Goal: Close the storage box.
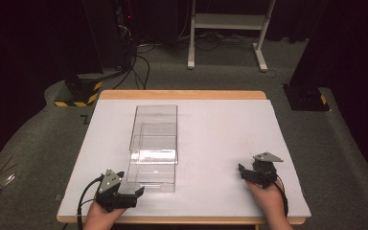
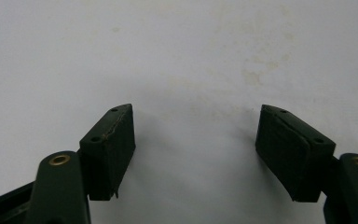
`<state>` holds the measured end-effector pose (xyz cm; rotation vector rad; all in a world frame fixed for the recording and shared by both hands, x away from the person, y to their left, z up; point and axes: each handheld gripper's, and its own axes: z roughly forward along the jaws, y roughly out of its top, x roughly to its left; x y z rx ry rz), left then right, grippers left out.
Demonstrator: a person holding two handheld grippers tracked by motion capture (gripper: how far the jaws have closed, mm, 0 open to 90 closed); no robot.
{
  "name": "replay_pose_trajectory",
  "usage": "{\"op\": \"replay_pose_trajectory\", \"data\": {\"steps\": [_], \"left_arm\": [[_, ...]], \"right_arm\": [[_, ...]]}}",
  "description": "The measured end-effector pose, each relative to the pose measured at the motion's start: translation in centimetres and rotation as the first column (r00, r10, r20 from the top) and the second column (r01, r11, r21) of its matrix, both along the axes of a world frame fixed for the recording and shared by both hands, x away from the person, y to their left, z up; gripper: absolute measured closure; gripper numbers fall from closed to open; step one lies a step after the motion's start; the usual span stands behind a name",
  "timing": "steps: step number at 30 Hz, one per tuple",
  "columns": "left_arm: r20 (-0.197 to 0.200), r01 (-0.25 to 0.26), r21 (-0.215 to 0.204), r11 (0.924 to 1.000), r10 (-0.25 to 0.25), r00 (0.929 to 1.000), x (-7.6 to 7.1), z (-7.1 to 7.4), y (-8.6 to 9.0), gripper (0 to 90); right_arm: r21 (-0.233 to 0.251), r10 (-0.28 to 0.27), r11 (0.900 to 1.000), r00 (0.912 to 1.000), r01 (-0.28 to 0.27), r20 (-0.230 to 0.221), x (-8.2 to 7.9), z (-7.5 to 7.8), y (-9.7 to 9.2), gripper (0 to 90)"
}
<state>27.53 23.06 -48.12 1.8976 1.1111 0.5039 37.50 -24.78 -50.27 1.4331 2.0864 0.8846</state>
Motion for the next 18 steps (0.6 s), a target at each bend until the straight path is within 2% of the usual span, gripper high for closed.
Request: {"op": "replay_pose_trajectory", "data": {"steps": [5,10,18], "left_arm": [[-0.008,-0.008,-0.010,0.9999,0.008,0.9999,0.6,-0.2,-0.3,3.2],[-0.013,-0.026,0.006,0.9996,0.026,0.9996,1.2,-0.5,-0.4,0.6],[-0.020,-0.055,-0.012,0.9984,0.054,0.9983,2.1,-0.9,-0.3,0.1]], "right_arm": [[0.000,0.000,1.0000,1.0000,0.000,0.000,0.0,0.0,0.0,28.2],[0.000,0.000,1.0000,1.0000,0.000,0.000,0.0,0.0,0.0,28.3],[-0.001,0.000,1.0000,1.0000,0.000,0.000,0.0,0.0,0.0,28.2]]}}
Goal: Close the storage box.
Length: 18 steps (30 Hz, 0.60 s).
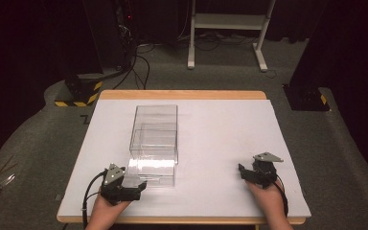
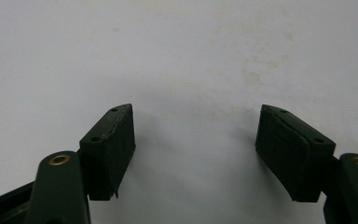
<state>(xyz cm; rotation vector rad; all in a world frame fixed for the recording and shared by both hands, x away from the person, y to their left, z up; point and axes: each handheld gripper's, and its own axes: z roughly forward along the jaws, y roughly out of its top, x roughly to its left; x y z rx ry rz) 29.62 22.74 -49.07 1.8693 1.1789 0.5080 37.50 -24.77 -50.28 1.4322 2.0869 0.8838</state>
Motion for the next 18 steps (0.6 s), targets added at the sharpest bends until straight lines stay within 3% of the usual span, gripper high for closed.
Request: {"op": "replay_pose_trajectory", "data": {"steps": [18], "left_arm": [[0.001,-0.018,-0.002,0.9998,0.018,0.9998,1.5,-0.4,-0.2,0.1]], "right_arm": [[-0.001,-0.001,1.0000,1.0000,0.001,0.000,0.0,0.0,0.0,28.2]]}}
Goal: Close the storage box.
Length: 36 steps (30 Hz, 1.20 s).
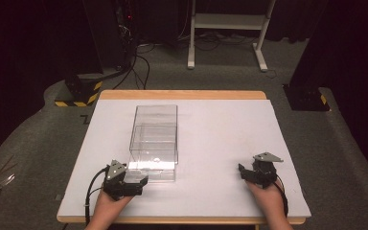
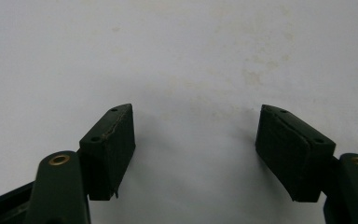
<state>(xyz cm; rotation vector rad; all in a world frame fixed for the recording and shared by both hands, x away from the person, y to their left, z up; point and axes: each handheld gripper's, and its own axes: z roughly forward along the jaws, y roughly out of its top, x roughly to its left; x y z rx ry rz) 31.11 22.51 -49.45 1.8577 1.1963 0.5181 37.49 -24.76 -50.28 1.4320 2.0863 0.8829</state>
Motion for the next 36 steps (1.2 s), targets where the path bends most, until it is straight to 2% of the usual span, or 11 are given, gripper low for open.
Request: {"op": "replay_pose_trajectory", "data": {"steps": [13,24,36], "left_arm": [[0.003,0.002,0.026,0.9997,-0.002,1.0000,1.3,0.0,-1.1,0.1],[-0.006,-0.044,0.014,0.9990,0.044,0.9990,2.7,-0.2,-1.2,0.1],[0.008,-0.092,0.036,0.9951,0.092,0.9958,4.2,-0.4,-1.3,0.1]], "right_arm": [[0.003,-0.001,1.0000,1.0000,0.001,-0.001,0.0,0.0,0.0,28.3],[0.003,-0.001,1.0000,1.0000,0.001,-0.001,0.0,0.0,0.0,28.3],[0.004,0.000,1.0000,1.0000,0.000,0.000,0.0,0.0,0.0,28.3]]}}
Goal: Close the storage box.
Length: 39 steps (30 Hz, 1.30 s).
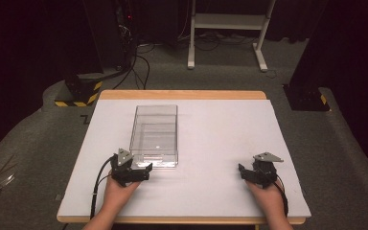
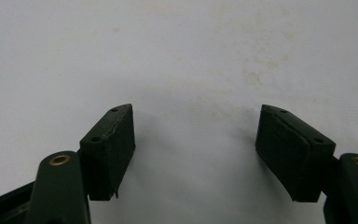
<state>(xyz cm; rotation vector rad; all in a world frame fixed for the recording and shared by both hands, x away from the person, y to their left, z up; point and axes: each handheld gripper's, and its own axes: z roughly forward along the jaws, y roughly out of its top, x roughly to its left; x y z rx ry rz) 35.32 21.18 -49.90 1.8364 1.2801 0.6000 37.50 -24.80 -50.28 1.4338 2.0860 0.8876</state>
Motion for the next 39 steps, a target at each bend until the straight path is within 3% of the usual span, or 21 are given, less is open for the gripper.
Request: {"op": "replay_pose_trajectory", "data": {"steps": [17,30,34,39], "left_arm": [[-0.014,-0.040,0.014,0.9991,0.040,0.9991,1.4,0.0,0.0,1.6],[0.005,-0.043,0.013,0.9990,0.043,0.9990,1.4,0.1,-0.1,16.3],[0.002,-0.049,0.010,0.9988,0.049,0.9988,1.5,0.1,0.0,26.6],[-0.005,-0.046,0.006,0.9989,0.046,0.9989,1.6,0.0,0.1,33.4]], "right_arm": [[0.001,0.000,1.0000,1.0000,0.000,0.000,0.0,0.0,0.0,28.2],[0.002,0.001,1.0000,1.0000,-0.001,0.000,0.0,0.0,0.0,28.2],[0.003,0.001,1.0000,1.0000,-0.001,-0.001,0.0,0.0,0.0,28.2],[0.002,0.003,1.0000,1.0000,-0.003,0.000,0.0,0.0,-0.1,28.2]]}}
